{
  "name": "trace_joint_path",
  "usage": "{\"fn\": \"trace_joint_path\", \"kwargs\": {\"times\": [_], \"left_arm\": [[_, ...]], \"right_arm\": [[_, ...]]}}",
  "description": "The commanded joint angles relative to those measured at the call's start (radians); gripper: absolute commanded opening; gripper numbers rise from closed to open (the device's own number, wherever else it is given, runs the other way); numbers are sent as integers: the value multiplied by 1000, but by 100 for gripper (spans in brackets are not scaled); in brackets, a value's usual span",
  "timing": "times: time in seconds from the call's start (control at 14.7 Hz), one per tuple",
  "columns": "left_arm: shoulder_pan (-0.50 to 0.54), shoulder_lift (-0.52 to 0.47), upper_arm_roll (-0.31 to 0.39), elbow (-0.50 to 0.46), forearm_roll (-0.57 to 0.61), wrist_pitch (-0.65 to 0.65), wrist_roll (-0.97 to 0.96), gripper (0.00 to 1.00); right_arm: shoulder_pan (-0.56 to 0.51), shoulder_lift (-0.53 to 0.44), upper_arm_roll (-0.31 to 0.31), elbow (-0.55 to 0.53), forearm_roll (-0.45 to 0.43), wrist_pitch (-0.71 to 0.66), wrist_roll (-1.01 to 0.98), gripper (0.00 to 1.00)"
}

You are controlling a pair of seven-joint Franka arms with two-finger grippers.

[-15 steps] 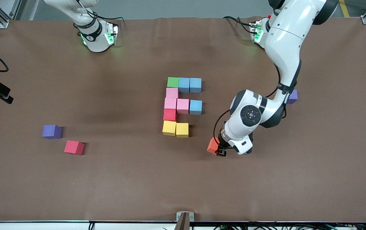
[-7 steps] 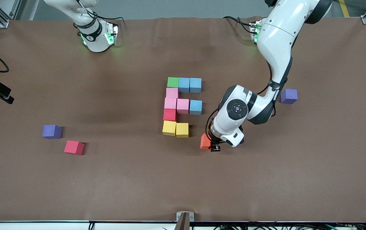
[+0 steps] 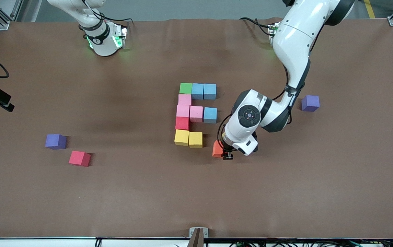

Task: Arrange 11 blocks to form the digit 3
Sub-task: 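Carry the orange cube toward the figure with the left gripper, then lower the orange cube beside the second yellow cube with the left gripper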

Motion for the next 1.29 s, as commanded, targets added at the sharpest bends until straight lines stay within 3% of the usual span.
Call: {"fn": "trace_joint_path", "kwargs": {"times": [0.0, 0.34, 0.61, 1.23], "left_arm": [[-26, 33, 23, 62, 19, -36, -44, 17], [-124, 59, 116, 77, 14, -58, -93, 17], [-149, 100, 119, 137, 17, -85, -155, 17], [-183, 102, 119, 134, 19, -134, -238, 17]], "right_arm": [[-15, 1, 13, 3, -6, 0, -3, 100], [-18, 3, 13, 2, -6, -2, -3, 100], [-18, 7, 13, 2, -6, 0, -3, 100], [-21, 7, 13, 2, -6, -2, -3, 100]]}}
